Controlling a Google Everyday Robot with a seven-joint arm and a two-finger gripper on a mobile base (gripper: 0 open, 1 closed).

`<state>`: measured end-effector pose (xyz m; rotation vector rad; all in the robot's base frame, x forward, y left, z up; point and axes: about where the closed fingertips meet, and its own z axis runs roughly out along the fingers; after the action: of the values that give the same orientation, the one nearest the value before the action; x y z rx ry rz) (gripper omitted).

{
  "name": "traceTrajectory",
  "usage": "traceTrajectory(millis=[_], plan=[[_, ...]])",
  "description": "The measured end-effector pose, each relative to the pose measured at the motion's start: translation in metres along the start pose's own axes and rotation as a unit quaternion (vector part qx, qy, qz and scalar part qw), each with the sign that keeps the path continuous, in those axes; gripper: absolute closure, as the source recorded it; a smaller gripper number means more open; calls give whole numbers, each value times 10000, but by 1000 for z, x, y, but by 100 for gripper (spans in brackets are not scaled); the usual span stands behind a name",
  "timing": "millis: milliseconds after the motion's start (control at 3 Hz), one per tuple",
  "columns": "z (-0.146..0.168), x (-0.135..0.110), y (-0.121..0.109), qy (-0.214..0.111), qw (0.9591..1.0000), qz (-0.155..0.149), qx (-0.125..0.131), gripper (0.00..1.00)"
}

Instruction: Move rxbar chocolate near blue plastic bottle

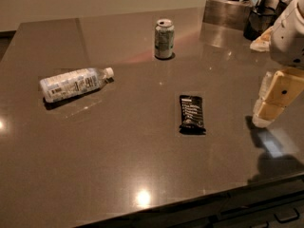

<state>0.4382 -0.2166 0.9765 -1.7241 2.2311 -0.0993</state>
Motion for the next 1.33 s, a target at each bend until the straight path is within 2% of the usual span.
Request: traceTrajectory(millis=[333,667,1000,1333], plan=[[0,0,0,0,10000,0,1,0],[4,-5,-1,-47,9997,-246,-27,0],[20,-32,-2,-272,9932,-1110,-234,0],[36,-52,-4,-440,9813,-1822,-436,0]])
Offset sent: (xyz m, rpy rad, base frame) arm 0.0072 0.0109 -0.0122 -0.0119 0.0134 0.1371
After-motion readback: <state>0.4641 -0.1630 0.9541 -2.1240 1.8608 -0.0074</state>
